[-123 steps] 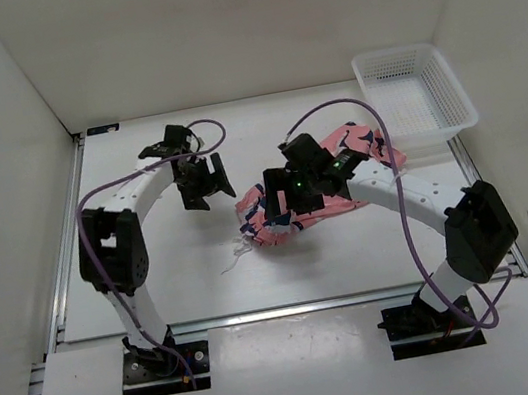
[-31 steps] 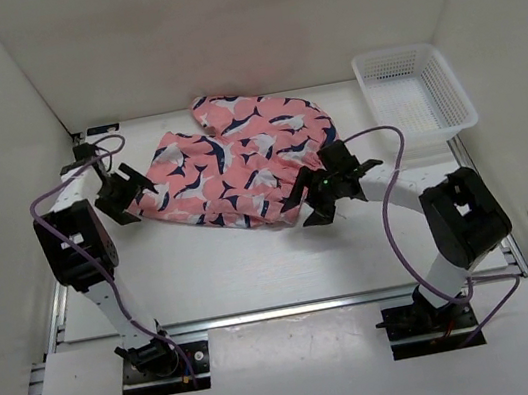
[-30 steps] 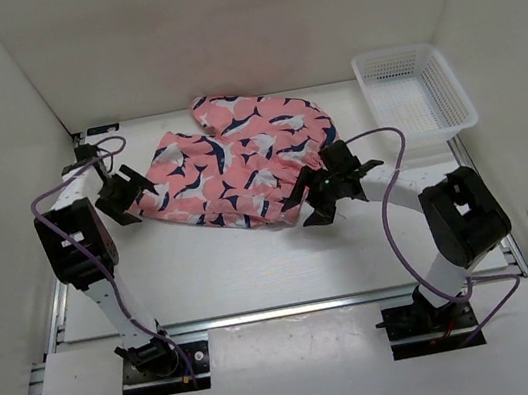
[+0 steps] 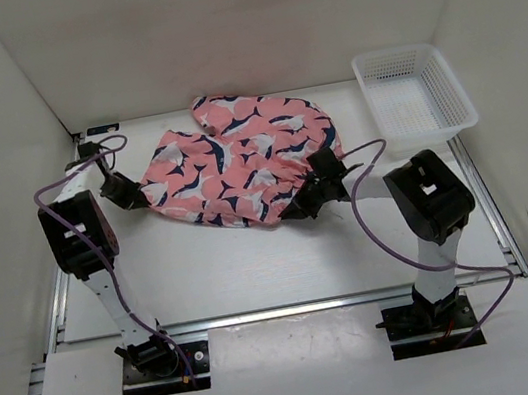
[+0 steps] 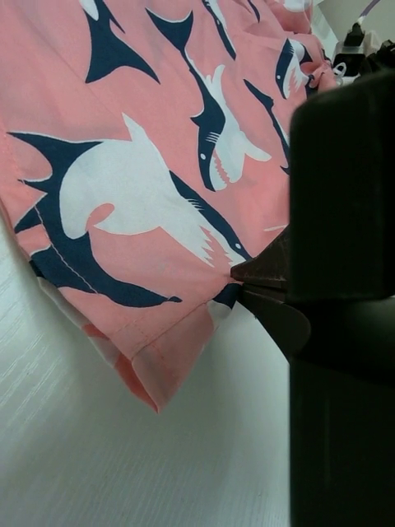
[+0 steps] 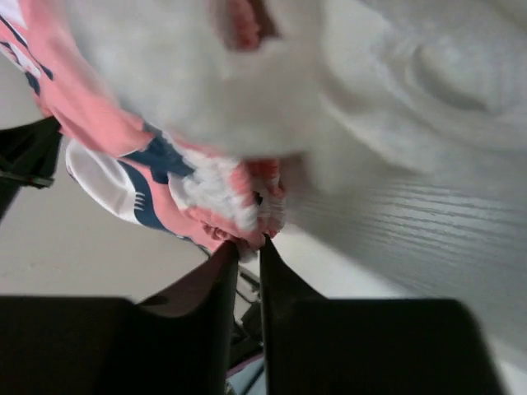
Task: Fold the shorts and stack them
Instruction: Flatten the shorts out
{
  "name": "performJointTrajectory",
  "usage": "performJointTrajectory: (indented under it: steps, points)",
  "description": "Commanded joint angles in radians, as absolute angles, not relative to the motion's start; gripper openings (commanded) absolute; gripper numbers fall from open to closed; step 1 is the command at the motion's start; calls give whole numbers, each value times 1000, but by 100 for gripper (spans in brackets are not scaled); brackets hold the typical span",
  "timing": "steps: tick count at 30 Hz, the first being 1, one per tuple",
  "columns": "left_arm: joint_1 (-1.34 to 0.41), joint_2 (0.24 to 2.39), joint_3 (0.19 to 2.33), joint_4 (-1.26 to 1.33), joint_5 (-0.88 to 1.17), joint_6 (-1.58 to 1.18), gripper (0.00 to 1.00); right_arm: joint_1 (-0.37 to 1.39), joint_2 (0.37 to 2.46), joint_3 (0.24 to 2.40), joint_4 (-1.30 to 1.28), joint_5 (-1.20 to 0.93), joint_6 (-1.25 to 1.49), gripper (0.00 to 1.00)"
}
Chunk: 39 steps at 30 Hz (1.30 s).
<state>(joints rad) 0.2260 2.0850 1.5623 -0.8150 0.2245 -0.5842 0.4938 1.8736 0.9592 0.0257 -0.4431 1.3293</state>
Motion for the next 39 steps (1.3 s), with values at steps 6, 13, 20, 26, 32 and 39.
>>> performJointTrajectory:
  steps: [6,13,20,26,32,39]
  points:
    - [224,1935,1641,-831,236,-565,10,425,1731,1221,-297,-207,1071,0]
    - [233,1780,1570,-841,258,-575,10,382,1534,1298,-509,-6,853,0]
    - [126,1499,1122,-807,182,-600,23,382,1304,991,-640,227,778,5]
    - [117,1441,1077,-798,232,-565,74,385,1266,1007,-699,256,767,75]
    - [117,1382,1048,-828,237,-565,38,413,1192,991,-744,281,784,40]
    - [52,1407,914,-779,241,-627,100,284,1088,623,-516,-113,926,54]
